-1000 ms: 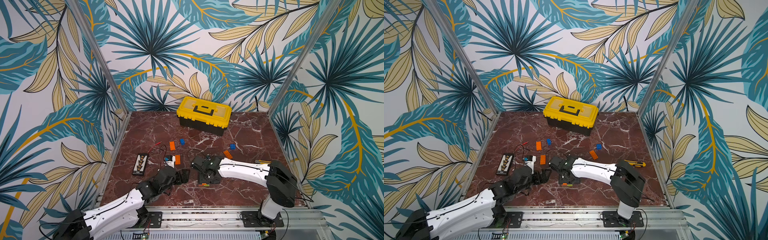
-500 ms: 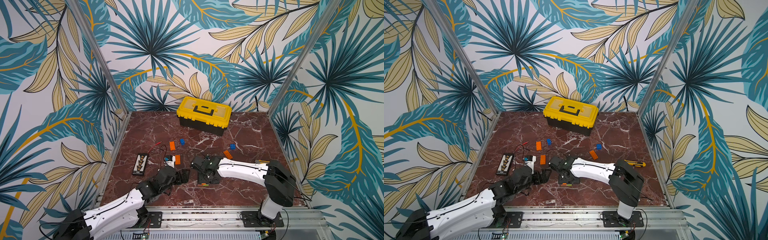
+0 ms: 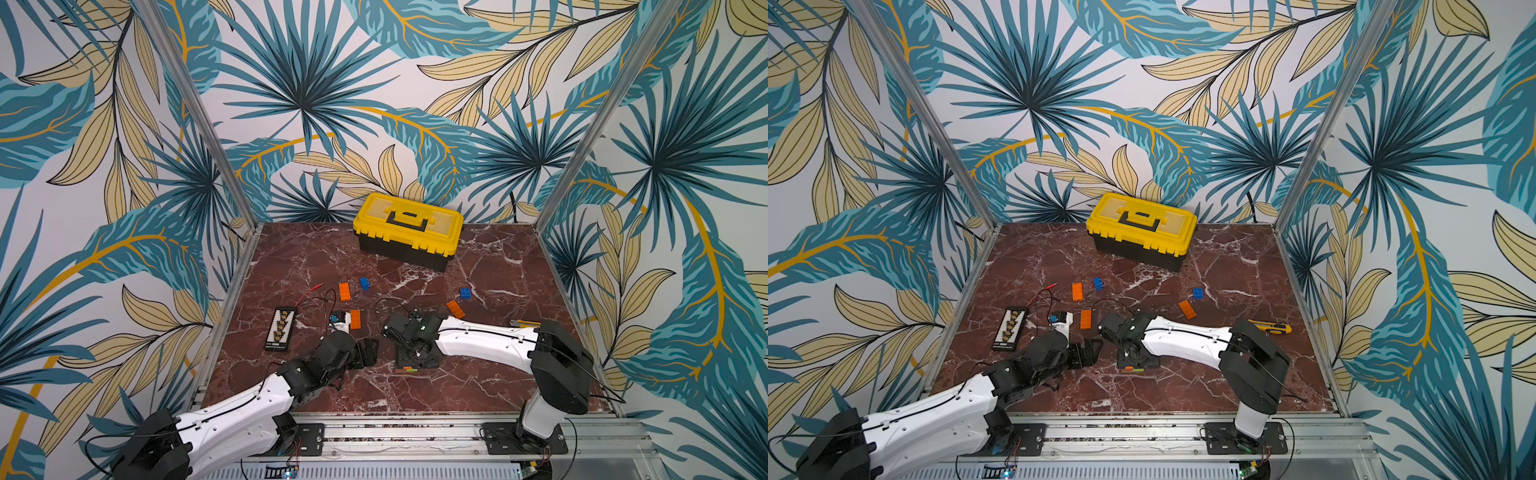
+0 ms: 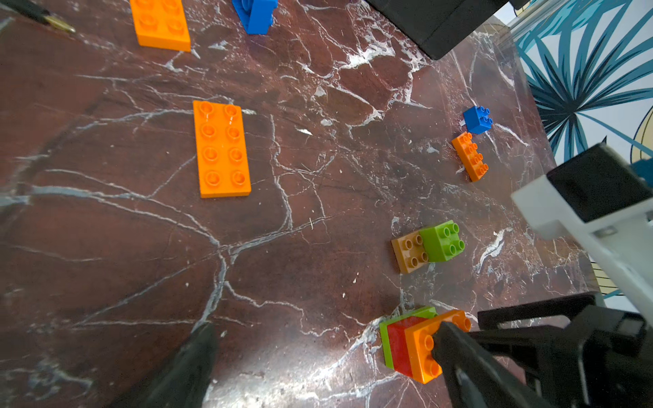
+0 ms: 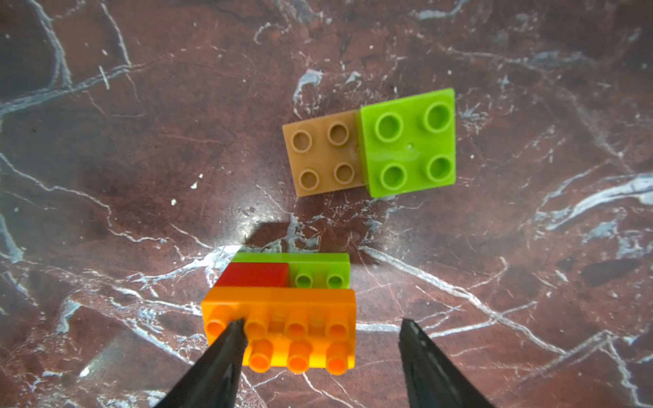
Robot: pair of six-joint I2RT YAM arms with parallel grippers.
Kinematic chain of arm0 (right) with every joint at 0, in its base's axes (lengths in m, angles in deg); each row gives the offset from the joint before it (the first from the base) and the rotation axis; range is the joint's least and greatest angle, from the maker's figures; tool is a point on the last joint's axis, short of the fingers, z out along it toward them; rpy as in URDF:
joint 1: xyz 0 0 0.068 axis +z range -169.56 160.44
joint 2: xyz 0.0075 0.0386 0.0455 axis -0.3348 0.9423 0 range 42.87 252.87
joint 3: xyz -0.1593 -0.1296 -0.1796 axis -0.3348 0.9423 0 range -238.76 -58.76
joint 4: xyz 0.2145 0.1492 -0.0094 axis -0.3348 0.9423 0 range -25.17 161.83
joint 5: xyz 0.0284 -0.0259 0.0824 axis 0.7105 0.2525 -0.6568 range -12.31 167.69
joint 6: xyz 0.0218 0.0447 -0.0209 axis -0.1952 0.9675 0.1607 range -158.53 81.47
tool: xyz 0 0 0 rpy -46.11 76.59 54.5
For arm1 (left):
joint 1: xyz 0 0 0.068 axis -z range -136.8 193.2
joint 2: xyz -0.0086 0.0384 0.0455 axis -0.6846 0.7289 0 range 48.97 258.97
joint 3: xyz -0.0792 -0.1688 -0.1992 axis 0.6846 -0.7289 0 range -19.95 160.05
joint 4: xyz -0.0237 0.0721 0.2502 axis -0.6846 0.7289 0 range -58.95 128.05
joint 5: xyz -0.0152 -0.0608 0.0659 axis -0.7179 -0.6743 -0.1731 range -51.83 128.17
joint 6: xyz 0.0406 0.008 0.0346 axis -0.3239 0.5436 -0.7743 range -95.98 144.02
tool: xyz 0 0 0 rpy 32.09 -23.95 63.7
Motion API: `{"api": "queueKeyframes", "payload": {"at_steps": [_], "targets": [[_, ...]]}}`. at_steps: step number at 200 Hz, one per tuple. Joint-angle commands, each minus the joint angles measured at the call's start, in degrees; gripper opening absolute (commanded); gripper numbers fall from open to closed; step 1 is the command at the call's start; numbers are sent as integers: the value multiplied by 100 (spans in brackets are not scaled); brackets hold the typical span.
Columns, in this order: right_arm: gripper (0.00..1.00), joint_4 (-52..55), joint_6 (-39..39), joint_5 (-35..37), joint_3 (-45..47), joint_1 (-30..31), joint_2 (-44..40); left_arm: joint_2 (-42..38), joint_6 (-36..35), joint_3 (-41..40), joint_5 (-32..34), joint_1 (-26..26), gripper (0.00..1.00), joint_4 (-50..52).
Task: Assemble the number 5 with lego
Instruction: Assemble the lego brick with the lego brick.
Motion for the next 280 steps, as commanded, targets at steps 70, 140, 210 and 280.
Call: {"api": "queueKeyframes", "payload": {"at_steps": [70, 140, 210, 280], "targets": [[71, 330, -146, 21, 218, 1, 383, -135, 4, 359, 285, -26, 100, 260], [73, -49, -116, -59, 279, -8, 139, -178, -54, 333, 382, -33, 100, 192], [73, -593, -109, -176, 358, -8, -195, -135, -212, 426, 539, -65, 100, 167], [75, -792, -128, 92, 497, -8, -557, -172, -333, 618, 540, -95, 100, 208]]}}
